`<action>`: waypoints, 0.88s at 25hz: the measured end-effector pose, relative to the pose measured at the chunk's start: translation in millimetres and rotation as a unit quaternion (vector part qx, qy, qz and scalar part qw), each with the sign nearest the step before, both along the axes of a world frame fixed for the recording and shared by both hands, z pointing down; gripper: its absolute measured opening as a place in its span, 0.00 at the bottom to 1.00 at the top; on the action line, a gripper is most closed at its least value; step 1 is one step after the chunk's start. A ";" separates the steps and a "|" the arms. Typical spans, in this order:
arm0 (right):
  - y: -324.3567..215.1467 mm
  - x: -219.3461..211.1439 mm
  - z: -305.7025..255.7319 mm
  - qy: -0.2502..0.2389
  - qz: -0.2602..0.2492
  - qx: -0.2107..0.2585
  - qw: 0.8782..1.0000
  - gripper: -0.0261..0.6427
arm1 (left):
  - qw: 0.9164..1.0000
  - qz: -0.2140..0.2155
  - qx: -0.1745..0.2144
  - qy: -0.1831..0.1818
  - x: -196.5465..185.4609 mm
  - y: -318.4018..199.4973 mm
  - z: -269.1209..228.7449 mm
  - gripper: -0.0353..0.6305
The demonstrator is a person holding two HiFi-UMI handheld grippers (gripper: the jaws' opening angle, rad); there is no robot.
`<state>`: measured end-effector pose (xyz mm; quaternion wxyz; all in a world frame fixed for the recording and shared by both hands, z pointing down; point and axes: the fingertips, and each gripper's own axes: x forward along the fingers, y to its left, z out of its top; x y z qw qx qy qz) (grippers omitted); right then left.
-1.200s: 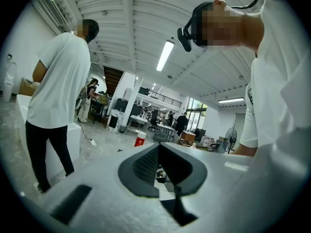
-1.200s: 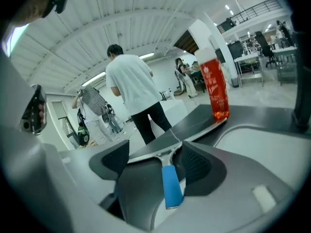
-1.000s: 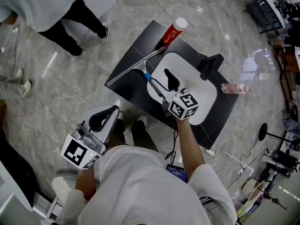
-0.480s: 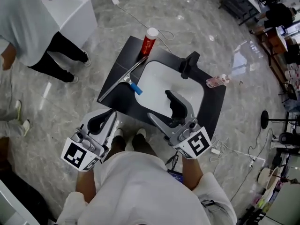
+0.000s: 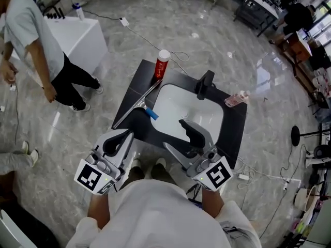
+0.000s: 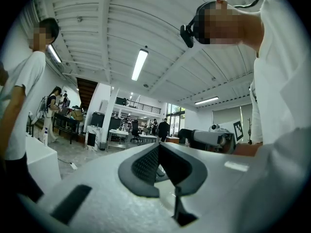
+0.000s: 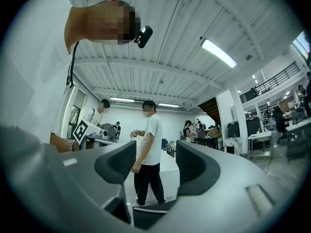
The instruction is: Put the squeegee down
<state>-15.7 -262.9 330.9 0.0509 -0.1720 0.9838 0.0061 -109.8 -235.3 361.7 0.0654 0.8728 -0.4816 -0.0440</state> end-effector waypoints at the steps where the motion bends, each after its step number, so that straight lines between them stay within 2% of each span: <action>1: 1.2 -0.2 1.3 0.002 -0.002 0.002 1.000 0.40 | 1.000 -0.001 0.000 0.000 -0.4 1.1 -0.9 0.05; 14: 3.0 -3.9 4.1 0.007 -0.003 0.006 1.000 0.30 | 1.000 -0.015 0.002 -0.003 -5.5 10.5 -2.1 0.05; 22: 2.1 -3.9 4.8 0.013 -0.004 0.007 1.000 0.30 | 1.000 -0.017 0.001 -0.003 -4.7 10.6 -2.8 0.05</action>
